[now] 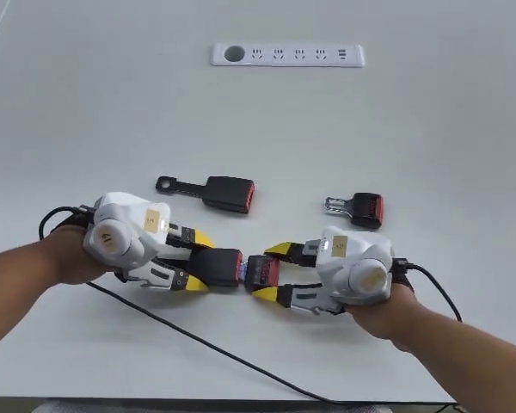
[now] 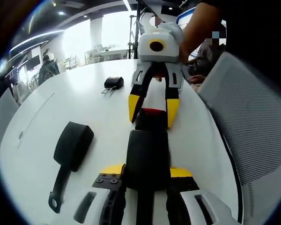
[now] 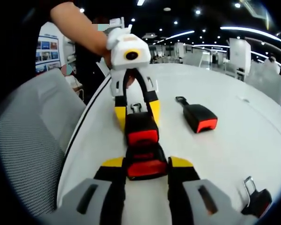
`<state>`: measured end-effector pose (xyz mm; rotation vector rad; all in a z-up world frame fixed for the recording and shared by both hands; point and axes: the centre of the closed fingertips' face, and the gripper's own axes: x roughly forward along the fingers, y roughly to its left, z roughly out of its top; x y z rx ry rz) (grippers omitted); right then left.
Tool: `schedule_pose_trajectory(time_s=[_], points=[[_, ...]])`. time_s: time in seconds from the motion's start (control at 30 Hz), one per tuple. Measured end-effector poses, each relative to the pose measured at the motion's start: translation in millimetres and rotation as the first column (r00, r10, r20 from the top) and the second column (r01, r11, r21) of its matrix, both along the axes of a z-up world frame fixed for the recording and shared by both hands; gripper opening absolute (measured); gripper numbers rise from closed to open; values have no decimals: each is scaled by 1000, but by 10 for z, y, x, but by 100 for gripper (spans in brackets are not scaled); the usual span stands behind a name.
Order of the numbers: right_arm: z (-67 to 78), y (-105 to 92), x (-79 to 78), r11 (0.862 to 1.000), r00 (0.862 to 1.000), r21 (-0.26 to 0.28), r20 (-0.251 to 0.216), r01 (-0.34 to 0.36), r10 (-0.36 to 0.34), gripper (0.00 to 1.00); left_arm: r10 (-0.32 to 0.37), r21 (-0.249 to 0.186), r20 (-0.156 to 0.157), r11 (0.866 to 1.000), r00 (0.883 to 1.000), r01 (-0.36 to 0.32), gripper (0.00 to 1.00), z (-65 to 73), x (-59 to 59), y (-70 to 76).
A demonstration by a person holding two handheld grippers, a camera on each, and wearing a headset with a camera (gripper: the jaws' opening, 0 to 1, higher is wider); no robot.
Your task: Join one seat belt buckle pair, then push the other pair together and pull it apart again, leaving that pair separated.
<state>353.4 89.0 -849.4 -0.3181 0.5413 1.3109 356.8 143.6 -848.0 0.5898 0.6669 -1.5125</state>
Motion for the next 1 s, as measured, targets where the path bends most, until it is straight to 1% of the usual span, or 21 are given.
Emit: schedule_pose_trajectory(time_s=[0.07,0.13,0.2,0.27,0.3,0.33,0.37,0.4,0.43,0.47,0.53,0.57,0.6,0.67,0.7,0.77,0.83,0.87,0.93,0.97,1.0], points=[[1,4,2,1000,1000,3,-8,3,-3,34,3,4,1,1000,1000,-3,34,-4,1,0],[5,11,-7,1000,1000,-5,9,-4,4,35,10,9,-1,1000,1000,-10,34,-6,3,-3],[12,23,-15,1000,1000,-16,2,-2,3,35,8,24,3,1000,1000,-8,35,-7,1,-13],[10,19,-18,999,1000,-52,28,-10,12,36,21,43,-2,999,1000,-21,35,-12,-5,-17],[-3,-2,-23,996,999,-94,44,-11,15,36,33,45,-3,998,999,-33,37,-8,-11,-28],[-29,-45,-3,990,999,-138,47,21,-15,38,33,54,-19,998,999,-32,41,-7,-49,-26],[-23,-53,-16,988,999,-149,34,40,-35,42,36,60,-24,998,999,-35,49,-4,-64,-26],[62,-6,-24,994,998,-95,27,59,-57,52,88,56,-12,995,996,-87,55,15,-2,-30],[146,33,-9,996,996,-33,35,80,-79,58,126,73,-20,990,992,-124,59,14,8,7],[227,20,20,993,992,-3,44,115,-114,65,129,64,-6,990,992,-129,63,50,17,3],[269,-70,42,988,988,-18,40,153,-152,71,132,43,-3,990,991,-131,67,119,-11,-5],[301,-86,52,986,985,-3,33,167,-166,74,141,33,3,990,990,-141,70,174,-9,-12],[333,-107,59,985,984,10,33,173,-173,75,144,29,10,989,989,-145,71,172,3,-9],[374,-209,107,980,979,6,37,199,-199,76,170,12,32,985,985,-170,72,258,59,-14],[391,-253,122,977,977,6,31,211,-212,77,196,-3,33,981,980,-196,72,312,97,-22],[488,-344,171,969,969,37,28,242,-244,78,220,-15,32,975,975,-220,76,346,138,-28],[543,-461,218,964,964,39,33,262,-263,81,224,-20,67,975,972,-223,77,407,199,-31],[565,-514,237,963,962,36,37,268,-270,81,229,-21,71,974,971,-228,77,433,220,-42],[623,-644,293,959,958,37,55,281,-282,82,245,-27,79,969,966,-244,79,509,318,-59],[644,-725,323,956,955,33,54,290,-291,82,235,-47,109,972,966,-231,80,578,385,-76],[651,-787,348,954,953,23,56,298,-299,82,230,-52,122,973,966,-225,80,616,419,-85]])
